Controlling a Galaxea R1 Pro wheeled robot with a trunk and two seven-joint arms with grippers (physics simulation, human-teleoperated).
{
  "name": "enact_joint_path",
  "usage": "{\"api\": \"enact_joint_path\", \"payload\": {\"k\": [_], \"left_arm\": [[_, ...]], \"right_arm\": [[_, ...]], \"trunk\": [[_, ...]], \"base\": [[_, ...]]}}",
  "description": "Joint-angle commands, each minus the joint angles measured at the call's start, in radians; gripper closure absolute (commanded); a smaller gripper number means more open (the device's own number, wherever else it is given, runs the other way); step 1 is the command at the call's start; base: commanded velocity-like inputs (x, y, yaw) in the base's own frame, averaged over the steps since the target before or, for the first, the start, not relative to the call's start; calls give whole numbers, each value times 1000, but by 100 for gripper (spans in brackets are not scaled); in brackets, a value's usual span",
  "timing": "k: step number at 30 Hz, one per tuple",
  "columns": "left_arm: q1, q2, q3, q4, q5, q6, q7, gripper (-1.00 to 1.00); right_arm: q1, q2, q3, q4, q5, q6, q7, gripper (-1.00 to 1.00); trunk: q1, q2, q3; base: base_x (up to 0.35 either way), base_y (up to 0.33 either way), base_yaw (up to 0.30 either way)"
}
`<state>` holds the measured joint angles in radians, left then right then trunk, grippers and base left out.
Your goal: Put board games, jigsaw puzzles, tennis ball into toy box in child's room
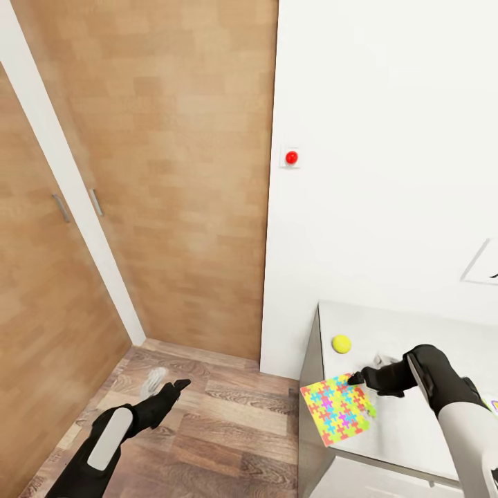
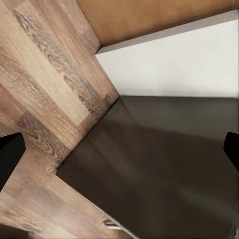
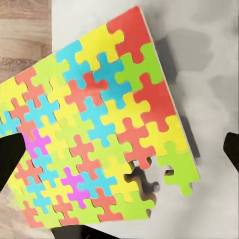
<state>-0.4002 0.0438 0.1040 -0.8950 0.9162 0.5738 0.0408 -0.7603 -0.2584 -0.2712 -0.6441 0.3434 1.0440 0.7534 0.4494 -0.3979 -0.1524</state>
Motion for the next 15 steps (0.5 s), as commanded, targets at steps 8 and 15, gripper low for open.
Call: {"api": "enact_joint_path", "payload": {"k": [8,15], "left_arm": [[-11,-43,-1,-1,9,5,4,-100],[-44,-99,-5,31,6,5,6,-100]], "right_arm": [[0,-21,-40,-74,7,-27,10,-100],[1,-45,-162,-163,3,-97,11,-100]], "trunk": [[1,-2,-2],[1,-2,-2]], "base": [[0,0,0],[0,0,0]]}}
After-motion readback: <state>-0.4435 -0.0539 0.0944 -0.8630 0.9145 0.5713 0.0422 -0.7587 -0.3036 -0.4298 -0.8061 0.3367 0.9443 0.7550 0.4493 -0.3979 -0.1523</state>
